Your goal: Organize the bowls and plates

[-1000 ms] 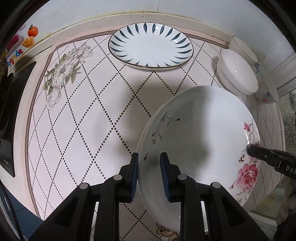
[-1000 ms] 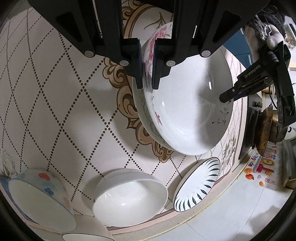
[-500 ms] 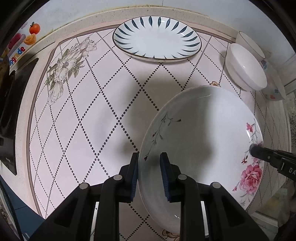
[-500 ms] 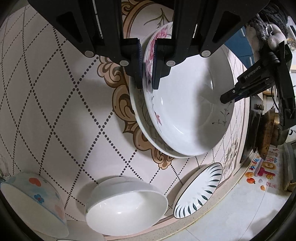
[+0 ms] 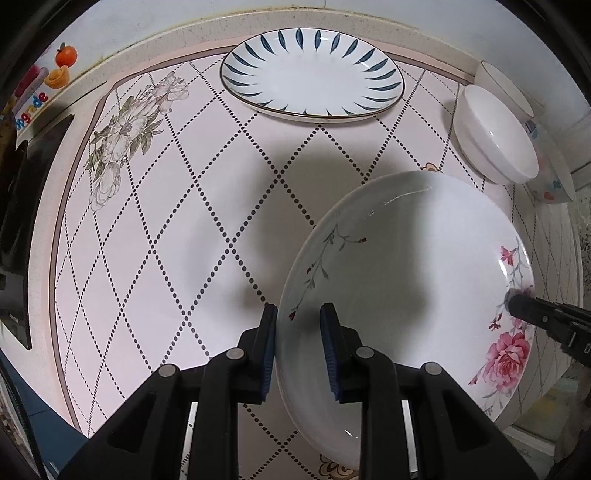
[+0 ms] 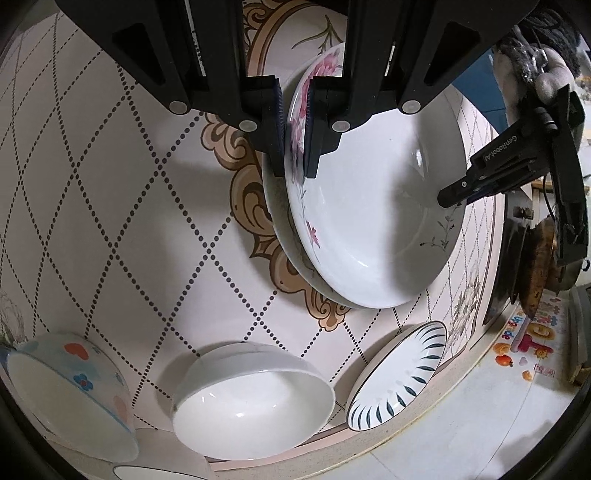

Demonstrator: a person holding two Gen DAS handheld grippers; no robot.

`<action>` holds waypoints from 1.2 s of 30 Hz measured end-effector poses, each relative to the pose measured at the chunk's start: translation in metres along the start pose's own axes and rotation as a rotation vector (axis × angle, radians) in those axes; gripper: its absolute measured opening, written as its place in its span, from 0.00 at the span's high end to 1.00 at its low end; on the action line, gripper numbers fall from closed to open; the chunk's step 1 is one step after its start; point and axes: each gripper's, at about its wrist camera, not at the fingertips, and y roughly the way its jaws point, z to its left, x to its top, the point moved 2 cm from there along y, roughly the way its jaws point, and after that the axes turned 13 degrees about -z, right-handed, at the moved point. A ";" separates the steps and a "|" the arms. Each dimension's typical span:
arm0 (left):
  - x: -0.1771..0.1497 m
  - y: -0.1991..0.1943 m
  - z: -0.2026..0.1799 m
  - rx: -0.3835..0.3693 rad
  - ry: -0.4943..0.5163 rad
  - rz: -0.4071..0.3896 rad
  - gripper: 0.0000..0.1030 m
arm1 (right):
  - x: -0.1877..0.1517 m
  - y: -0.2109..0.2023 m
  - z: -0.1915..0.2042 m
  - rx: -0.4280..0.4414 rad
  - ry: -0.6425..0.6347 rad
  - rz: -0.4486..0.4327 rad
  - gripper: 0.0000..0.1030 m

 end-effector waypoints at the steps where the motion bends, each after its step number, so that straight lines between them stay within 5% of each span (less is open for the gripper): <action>1: 0.000 0.000 -0.001 0.008 0.004 -0.001 0.79 | 0.000 -0.001 -0.001 0.004 0.011 0.002 0.87; 15: 0.002 0.001 0.003 0.012 -0.028 0.007 0.79 | 0.005 -0.014 -0.003 -0.030 0.010 0.034 0.86; 21: 0.025 -0.029 0.027 -0.027 -0.082 -0.023 0.79 | 0.029 -0.051 -0.005 0.001 0.050 0.006 0.85; 22: 0.039 -0.035 0.036 -0.046 -0.101 -0.040 0.76 | 0.037 -0.057 -0.001 0.008 0.052 -0.009 0.83; 24: 0.064 -0.037 0.050 -0.078 -0.134 -0.063 0.67 | 0.061 -0.067 0.010 0.041 0.062 -0.037 0.55; 26: 0.093 -0.030 0.061 -0.093 -0.147 -0.081 0.59 | 0.095 -0.069 0.026 0.102 0.087 -0.082 0.42; 30: 0.142 0.018 0.086 -0.092 -0.168 -0.058 0.59 | 0.156 -0.037 0.052 0.117 0.103 -0.119 0.40; 36: 0.176 0.085 0.102 -0.106 -0.170 0.012 0.59 | 0.215 0.069 0.065 0.028 0.162 -0.022 0.43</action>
